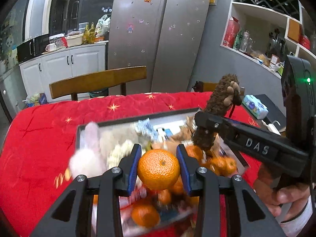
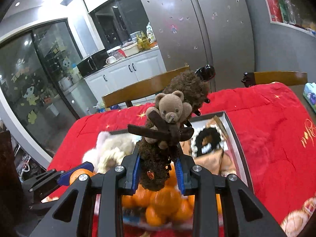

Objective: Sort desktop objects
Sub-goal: 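Carry the orange and the hedgehog plush over the dark tray with both tools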

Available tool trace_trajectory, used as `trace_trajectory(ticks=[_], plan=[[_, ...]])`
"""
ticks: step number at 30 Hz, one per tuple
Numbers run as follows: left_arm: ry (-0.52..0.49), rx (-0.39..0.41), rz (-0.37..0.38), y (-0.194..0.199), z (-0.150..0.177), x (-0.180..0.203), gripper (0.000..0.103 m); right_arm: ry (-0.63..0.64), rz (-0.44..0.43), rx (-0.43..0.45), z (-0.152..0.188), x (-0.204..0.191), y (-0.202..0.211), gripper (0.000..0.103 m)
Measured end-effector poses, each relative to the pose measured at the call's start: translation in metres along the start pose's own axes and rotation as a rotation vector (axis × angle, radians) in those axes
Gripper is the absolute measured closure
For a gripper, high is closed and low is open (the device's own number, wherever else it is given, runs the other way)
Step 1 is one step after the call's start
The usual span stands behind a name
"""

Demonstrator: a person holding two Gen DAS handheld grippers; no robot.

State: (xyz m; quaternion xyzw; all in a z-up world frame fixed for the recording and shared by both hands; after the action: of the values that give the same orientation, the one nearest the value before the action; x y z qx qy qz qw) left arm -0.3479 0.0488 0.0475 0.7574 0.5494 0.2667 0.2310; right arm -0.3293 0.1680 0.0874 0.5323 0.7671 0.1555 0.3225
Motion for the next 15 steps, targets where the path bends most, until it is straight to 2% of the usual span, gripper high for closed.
trace_trajectory(ticks=[3, 5, 7, 9, 15], plan=[[0.023, -0.015, 0.012, -0.028, -0.017, -0.007, 0.065, 0.001, 0.008, -0.002, -0.010, 0.003, -0.021, 0.074], [0.044, -0.055, 0.034, -0.052, -0.024, -0.013, 0.065, 0.008, 0.011, -0.001, -0.019, 0.005, -0.037, 0.074], [0.056, -0.070, 0.042, -0.069, -0.030, -0.017, 0.065, -0.016, -0.006, -0.027, -0.021, 0.006, -0.051, 0.074], [0.065, -0.076, 0.023, -0.081, -0.033, -0.024, 0.065, -0.047, -0.006, -0.057, -0.024, 0.013, -0.065, 0.074], [0.034, -0.083, -0.007, -0.096, -0.028, -0.029, 0.065, 0.008, 0.062, -0.081, -0.023, 0.022, -0.084, 0.074]])
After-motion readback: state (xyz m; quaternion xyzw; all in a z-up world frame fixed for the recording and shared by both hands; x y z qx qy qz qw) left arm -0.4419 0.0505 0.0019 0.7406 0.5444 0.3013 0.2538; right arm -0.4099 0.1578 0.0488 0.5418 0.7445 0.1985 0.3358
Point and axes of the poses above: each gripper's, at about its wrist camera, not at the fingertips, and y roughly against the way its jaws point, x to its right, z to its underside, the point moved 8 cm from there along -y, roughly the way its jaws point, and after that the axes turned 2 degrees about -z, right-handed, at the moved point
